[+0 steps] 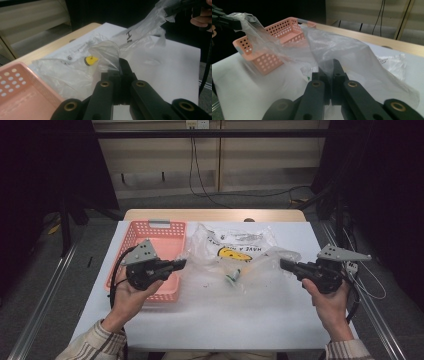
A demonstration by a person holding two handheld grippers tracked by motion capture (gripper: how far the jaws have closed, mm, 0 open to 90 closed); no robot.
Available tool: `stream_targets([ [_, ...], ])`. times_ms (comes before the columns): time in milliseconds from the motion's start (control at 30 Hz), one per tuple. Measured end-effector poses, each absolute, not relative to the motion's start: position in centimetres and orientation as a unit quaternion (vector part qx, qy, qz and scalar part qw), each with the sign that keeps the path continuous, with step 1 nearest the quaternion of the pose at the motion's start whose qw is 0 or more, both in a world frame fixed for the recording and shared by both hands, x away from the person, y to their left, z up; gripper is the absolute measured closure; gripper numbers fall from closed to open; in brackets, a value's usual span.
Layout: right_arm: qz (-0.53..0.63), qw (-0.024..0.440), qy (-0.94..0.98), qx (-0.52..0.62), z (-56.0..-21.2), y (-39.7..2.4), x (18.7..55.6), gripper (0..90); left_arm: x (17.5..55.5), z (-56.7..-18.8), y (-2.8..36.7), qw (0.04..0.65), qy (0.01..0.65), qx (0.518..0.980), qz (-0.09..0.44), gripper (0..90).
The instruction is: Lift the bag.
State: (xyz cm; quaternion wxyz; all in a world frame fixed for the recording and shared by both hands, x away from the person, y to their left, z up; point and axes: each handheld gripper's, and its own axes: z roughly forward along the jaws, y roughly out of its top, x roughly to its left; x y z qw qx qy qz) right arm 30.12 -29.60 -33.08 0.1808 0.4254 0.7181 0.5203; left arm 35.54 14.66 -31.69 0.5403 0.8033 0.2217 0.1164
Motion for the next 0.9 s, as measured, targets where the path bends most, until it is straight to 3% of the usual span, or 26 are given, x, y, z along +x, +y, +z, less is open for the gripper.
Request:
stream_targets([
  [567,0.556,0.225,0.685,0.413,-28.0,-30.7,33.5,90.0,38.3,-26.9,15.7,0.593,0.244,0.754,0.142,90.0],
  [900,0.572,0.254,0.67,0.399,-23.8,-30.7,35.5,90.0,39.8,-23.3,15.3,0.604,0.246,0.734,0.191,90.0],
])
